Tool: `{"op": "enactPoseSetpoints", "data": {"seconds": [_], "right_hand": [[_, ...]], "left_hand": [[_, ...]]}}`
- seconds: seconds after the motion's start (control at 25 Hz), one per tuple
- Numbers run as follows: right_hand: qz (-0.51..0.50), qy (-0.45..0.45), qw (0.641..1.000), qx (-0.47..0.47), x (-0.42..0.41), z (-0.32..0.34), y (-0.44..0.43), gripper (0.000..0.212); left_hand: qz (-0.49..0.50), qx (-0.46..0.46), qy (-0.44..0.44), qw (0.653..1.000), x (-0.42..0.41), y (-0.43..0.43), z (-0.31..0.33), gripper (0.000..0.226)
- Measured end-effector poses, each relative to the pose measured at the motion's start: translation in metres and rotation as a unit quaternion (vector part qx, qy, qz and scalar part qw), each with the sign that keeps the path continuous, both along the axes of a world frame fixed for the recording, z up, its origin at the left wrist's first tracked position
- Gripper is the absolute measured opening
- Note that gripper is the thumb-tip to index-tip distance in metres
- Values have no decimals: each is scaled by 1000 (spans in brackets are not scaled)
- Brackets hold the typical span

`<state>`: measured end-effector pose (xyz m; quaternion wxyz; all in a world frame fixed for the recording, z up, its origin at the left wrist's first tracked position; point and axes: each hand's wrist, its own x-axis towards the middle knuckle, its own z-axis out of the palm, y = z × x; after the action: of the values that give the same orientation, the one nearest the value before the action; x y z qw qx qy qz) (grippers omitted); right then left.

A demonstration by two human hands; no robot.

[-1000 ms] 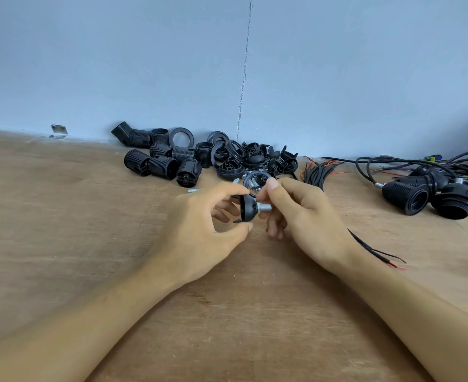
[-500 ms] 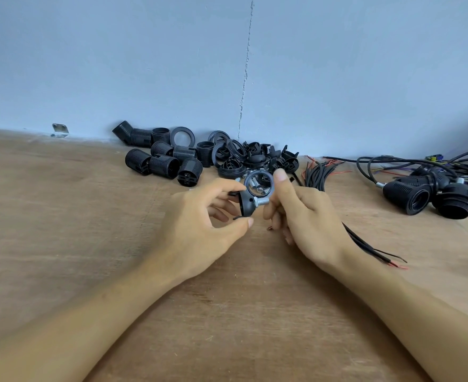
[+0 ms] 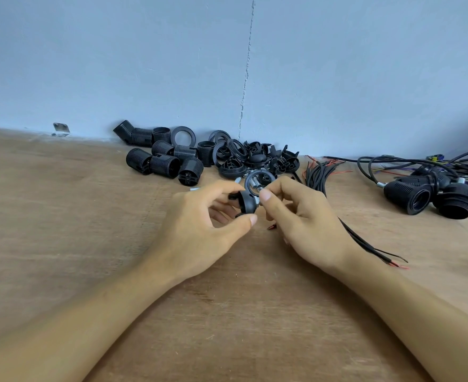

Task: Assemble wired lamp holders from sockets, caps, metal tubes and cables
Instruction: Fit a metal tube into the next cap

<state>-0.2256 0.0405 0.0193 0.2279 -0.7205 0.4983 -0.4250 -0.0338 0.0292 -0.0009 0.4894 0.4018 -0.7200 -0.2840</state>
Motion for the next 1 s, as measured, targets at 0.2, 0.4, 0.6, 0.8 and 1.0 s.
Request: {"op": "enactPoseSetpoints", "data": {"seconds": [0.2, 0.4, 0.6, 0.8, 1.0], "right_hand": [[-1, 90, 996, -22, 4, 1, 0, 39], [-14, 84, 996, 4, 6, 5, -2, 42], [-48, 39, 998, 14, 7, -1, -1, 46], [-106, 7, 994, -31, 4, -5, -4, 38], [-134, 45, 990, -6, -4, -7, -10, 42]], "left_hand": [[-18, 9, -7, 1000, 1, 0, 0, 38], [0, -1, -24, 1000, 2, -4, -2, 42], [21, -7, -60, 998, 0, -5, -3, 39], [76, -58, -140, 986, 3, -5, -5, 54], [107, -38, -143, 983, 5, -8, -5, 45]]}}
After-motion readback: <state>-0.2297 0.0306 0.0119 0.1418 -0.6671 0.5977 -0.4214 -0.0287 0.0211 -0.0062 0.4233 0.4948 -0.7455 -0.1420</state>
